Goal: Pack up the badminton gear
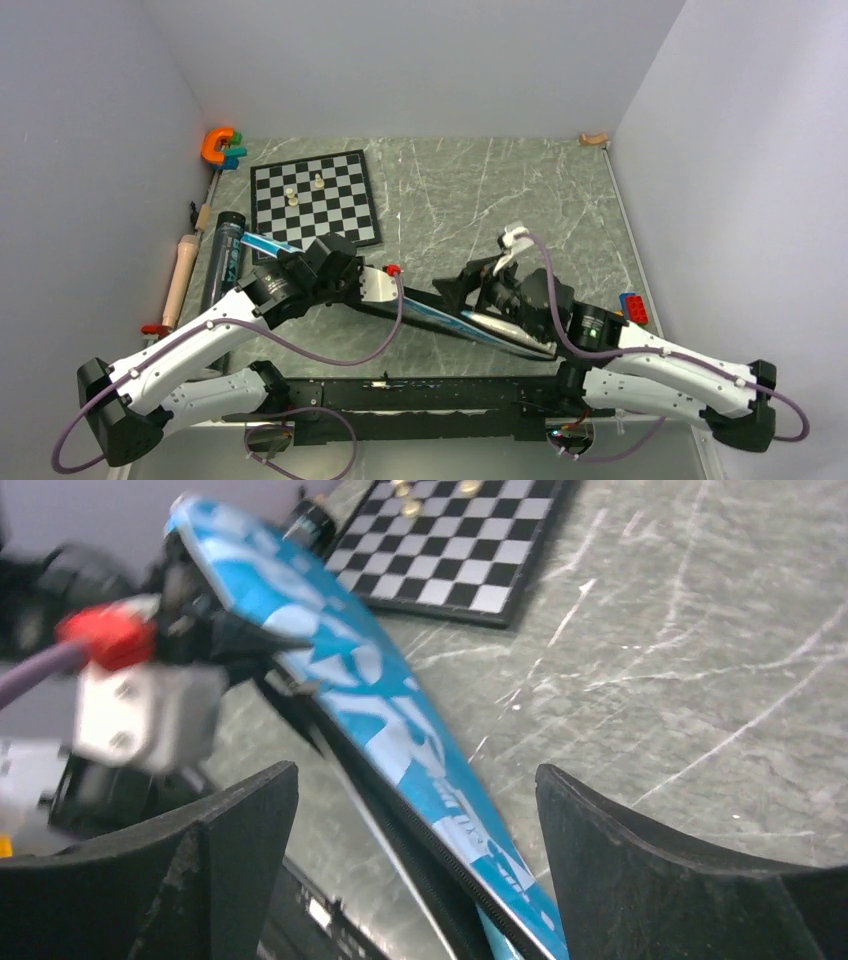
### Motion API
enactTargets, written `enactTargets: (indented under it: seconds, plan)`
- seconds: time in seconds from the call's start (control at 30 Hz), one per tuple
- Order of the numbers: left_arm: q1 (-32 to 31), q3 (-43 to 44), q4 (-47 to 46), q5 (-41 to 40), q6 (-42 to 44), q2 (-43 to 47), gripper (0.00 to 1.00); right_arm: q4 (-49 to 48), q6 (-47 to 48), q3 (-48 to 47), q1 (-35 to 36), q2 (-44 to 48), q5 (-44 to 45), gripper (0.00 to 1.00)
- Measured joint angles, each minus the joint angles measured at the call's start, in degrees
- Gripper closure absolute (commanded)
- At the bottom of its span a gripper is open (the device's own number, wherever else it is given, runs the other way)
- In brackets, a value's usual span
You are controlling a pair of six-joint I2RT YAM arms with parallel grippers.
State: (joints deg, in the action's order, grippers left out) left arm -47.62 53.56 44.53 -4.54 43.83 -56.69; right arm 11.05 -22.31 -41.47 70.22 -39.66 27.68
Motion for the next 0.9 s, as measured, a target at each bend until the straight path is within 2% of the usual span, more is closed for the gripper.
enactTargets:
  seconds: [0.1, 0.17, 0.27, 0.53, 0.7, 0.9]
  plan:
    - [-0.1, -1.2, -2.5, -1.5, -1.4, 0.4, 1.0, -2.7, -5.8, 0.7, -11.9, -3.3, -8.9, 0.18]
    - [-0.1, -1.4, -3.5, -2.3, -2.3, 0.5, 1.0, -5.7, -10.0, 0.7, -19.7, -6.4, -15.4, 0.19]
    - [-0.1, -1.7, -4.5, -3.2, -3.9, 0.5, 1.0, -10.1, -15.2, 0.4, -26.1, -12.4, -24.0, 0.19]
    - [-0.6, -3.8, -7.8, -5.2, -5.8, 1.3, 1.0, -19.1, -23.5, -5.9, -27.2, -27.5, -42.2, 0.19]
    - [-0.8, -3.8, -8.1, -5.5, -5.8, 1.2, 1.0, -23.6, -27.4, -5.9, -27.2, -31.5, -48.0, 0.2]
    - [-1.0, -3.8, -8.5, -5.7, -5.8, 0.8, 1.0, -26.9, -30.6, -5.9, -27.2, -35.8, -52.4, 0.29]
